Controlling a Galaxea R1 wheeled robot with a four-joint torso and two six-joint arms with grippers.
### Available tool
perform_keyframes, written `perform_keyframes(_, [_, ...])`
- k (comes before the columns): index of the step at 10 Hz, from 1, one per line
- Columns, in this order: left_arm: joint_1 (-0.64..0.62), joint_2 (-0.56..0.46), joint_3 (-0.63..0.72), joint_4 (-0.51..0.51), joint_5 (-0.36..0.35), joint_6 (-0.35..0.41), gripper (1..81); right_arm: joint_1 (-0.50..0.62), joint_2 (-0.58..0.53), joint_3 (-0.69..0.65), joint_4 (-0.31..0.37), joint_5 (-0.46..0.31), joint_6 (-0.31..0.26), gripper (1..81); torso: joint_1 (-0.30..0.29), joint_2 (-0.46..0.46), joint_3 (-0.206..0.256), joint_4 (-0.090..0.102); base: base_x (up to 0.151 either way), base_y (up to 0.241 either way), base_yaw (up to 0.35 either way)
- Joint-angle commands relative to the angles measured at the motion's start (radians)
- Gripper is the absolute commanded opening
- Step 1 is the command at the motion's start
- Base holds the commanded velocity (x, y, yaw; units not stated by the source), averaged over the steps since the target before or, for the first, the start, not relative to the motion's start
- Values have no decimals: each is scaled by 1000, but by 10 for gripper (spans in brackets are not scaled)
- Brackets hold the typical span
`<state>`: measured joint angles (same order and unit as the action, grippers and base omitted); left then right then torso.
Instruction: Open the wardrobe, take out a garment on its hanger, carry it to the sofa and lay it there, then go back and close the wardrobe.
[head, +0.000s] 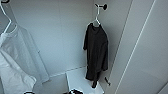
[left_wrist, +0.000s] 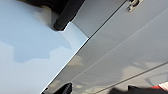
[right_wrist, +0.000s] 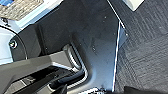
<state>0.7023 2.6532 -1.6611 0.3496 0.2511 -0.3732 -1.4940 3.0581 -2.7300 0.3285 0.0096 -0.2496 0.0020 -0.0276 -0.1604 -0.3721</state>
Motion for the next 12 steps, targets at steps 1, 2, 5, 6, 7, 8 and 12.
perform_keyframes(1, [-250,-8,83,-17,13,-127,811,39,-2,-3,4,-65,1,811,0,0,0,0,0,0,0])
perform_keyframes(2, [-298,-8,89,-17,7,-180,811,36,-2,-3,4,-65,1,811,0,0,0,0,0,0,0])
perform_keyframes(5, [-416,-15,124,-17,4,-300,811,34,-2,-3,10,-65,3,811,0,0,0,0,0,0,0])
perform_keyframes(6, [-447,-19,138,-17,2,-328,811,36,0,-2,24,-65,1,811,0,0,0,0,0,0,0])
perform_keyframes(7, [-482,-28,153,-17,1,-361,811,34,0,-2,24,-65,1,811,0,1,-1,0,0,0,0])
perform_keyframes(8, [-522,-38,162,-17,-13,-400,811,33,0,-3,24,-65,1,811,1,1,-1,0,0,0,0])
perform_keyframes(12, [-692,-62,202,-17,-36,-571,811,31,1,0,24,-65,0,811,1,1,-1,0,0,0,0])
